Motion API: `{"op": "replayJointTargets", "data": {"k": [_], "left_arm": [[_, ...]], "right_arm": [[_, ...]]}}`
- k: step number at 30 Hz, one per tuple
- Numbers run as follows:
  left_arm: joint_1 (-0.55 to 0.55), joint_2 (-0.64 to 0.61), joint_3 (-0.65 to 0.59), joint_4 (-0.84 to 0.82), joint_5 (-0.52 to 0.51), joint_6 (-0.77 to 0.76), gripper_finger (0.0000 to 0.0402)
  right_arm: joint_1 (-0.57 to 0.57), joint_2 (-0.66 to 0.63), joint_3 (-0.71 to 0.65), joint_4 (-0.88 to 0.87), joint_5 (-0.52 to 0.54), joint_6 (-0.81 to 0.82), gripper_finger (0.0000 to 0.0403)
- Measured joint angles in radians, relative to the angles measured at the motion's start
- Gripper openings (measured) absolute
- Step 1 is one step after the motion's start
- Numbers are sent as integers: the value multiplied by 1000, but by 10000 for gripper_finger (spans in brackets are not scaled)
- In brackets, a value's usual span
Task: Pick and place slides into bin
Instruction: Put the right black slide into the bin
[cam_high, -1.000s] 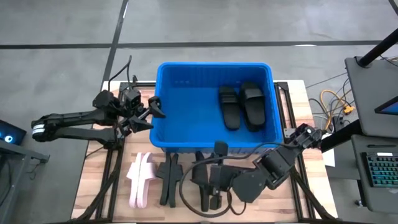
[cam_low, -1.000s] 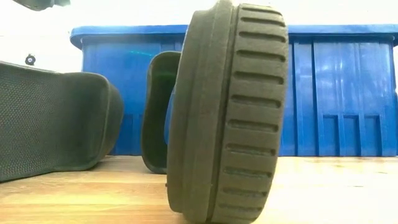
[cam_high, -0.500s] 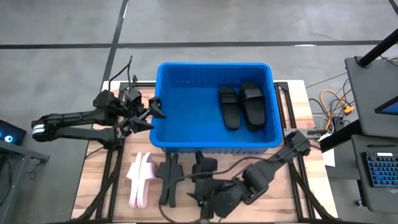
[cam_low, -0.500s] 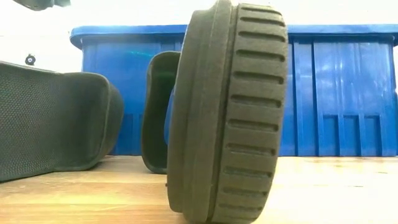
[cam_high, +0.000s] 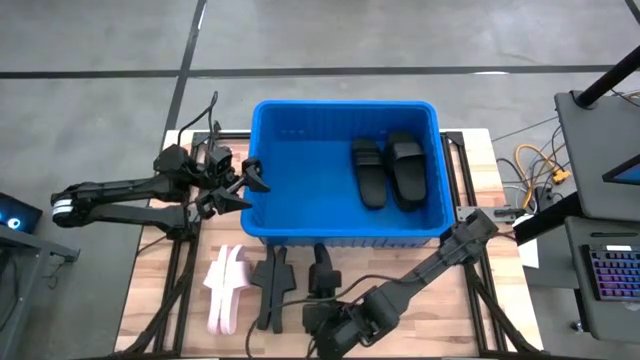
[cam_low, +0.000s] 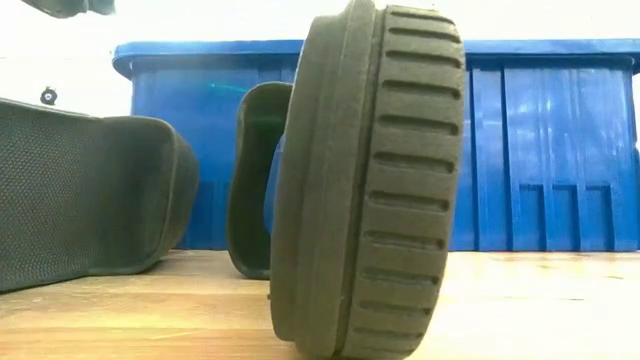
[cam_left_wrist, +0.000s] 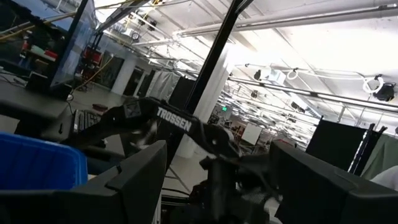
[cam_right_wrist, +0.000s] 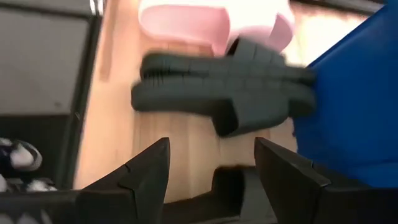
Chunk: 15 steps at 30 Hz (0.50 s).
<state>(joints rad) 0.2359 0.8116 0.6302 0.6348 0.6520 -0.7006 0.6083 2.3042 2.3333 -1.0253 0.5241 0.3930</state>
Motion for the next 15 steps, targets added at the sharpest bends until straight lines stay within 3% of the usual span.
{"op": "replayJointTargets", "data": {"k": [6,15], "left_arm": [[0,8,0,2,0,0,270],[0,38,0,2,-1,0,270]], "right_arm": [[0,68,0,-31,9,-8,224],[0,102,0,-75,125,-55,224]]}}
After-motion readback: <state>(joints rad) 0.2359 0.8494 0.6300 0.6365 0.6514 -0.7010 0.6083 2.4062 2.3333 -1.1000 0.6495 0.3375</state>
